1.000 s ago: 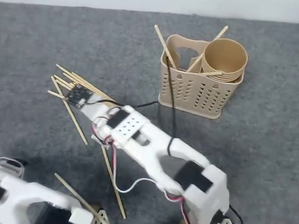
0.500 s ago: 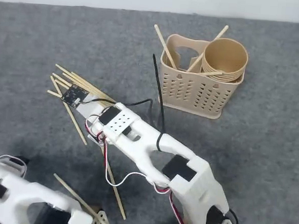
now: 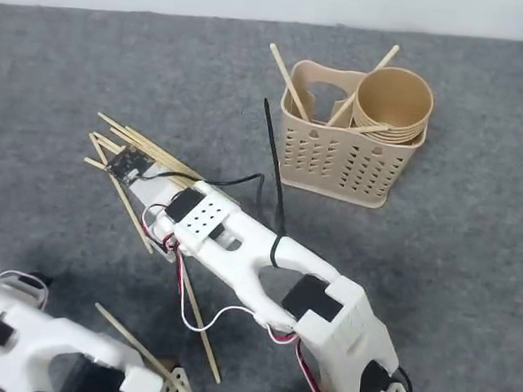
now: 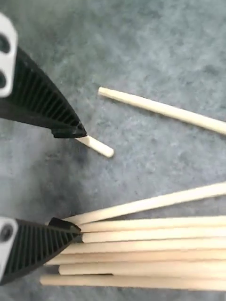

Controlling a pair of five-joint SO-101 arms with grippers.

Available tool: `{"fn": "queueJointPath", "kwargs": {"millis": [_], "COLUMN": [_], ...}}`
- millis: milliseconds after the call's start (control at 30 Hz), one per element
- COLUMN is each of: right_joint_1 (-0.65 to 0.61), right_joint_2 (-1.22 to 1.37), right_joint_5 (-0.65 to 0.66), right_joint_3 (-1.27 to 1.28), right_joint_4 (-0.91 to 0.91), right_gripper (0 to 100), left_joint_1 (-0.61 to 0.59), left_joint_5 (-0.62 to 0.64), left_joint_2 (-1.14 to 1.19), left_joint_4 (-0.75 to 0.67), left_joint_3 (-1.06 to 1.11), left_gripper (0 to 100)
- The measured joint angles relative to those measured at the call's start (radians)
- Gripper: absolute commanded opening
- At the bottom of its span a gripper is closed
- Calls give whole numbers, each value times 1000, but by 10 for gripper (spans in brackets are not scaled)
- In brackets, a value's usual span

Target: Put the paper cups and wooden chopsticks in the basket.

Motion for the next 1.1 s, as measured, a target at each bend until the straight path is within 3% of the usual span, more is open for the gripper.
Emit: {"fn": "queueJointPath", "kwargs": {"millis": [267, 433, 700, 933, 1100], "right_joint_1": [-14, -20, -35, -38, -31], "right_joint_2": [2, 2, 21, 55, 57], "right_joint_5": [-114, -118, -118, -118, -118], "right_joint_3": [-2, -6, -20, -25, -25], "right_joint_4": [-2, -2, -5, -29, -31], "right_gripper": [276, 145, 221, 27, 22], "left_joint_1": [28, 28, 28, 28, 28], "left_joint_5": [-2, -2, -2, 0, 0], "left_joint_2": [0, 0, 0, 0, 0], "left_joint_4": [0, 0, 0, 0, 0], "left_joint_3": [0, 0, 0, 0, 0], "left_gripper": [327, 327, 327, 327, 327]}}
